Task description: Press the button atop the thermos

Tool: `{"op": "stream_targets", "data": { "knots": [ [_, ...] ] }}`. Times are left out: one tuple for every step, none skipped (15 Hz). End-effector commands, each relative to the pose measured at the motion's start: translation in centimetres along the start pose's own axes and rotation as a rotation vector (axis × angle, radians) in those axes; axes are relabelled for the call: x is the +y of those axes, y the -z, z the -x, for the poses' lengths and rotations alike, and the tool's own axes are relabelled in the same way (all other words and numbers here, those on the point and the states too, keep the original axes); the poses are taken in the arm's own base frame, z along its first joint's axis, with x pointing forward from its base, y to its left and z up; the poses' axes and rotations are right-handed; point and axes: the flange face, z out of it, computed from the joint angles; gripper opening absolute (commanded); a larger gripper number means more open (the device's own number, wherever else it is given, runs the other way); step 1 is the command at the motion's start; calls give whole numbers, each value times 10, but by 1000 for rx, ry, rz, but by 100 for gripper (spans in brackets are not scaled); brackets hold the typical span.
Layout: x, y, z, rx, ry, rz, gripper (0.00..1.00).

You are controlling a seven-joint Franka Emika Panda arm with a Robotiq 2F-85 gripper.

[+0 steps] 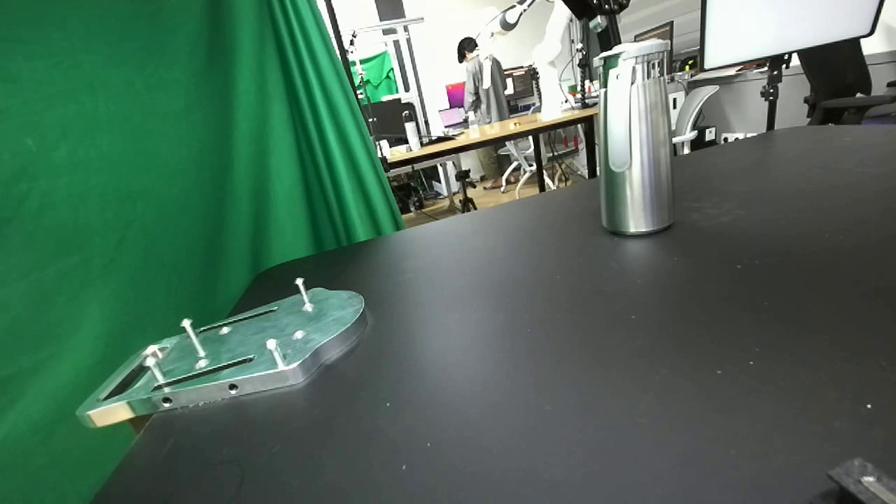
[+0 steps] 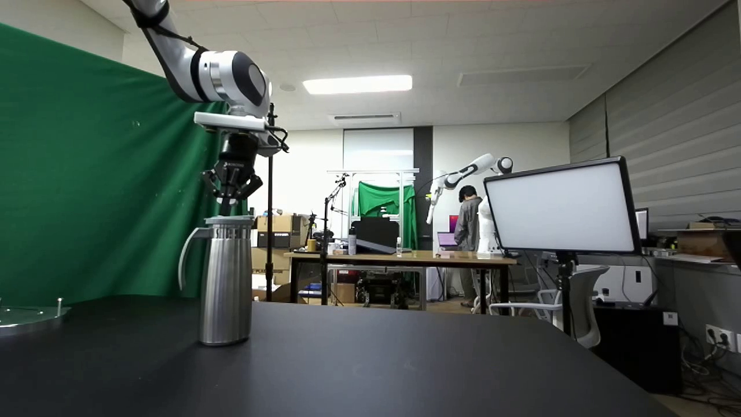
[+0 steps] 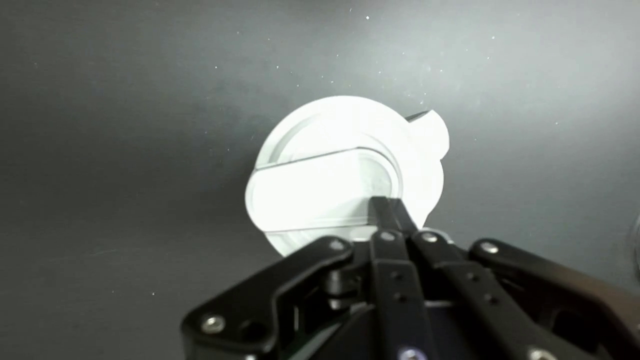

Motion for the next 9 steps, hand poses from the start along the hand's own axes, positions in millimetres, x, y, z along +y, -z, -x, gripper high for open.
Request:
{"op": "stream_targets", "data": {
  "knots": [
    [2,-4,-2,-8,-32,-12,0],
    [2,-6,-3,-13,-34,-13,0],
    [3,-10,-3,-18,-38,-12,0],
    [3,-12,-3,-24,-42,-11,0],
    [4,-16,-3,-30,-46,-9,0],
    [4,-18,-4,-33,-51,-8,0],
    [4,-22,-4,-38,-55,-9,0],
    [5,-25,-5,-41,-57,-10,0],
    [4,-27,-5,-45,-61,-10,0]
  ]
}}
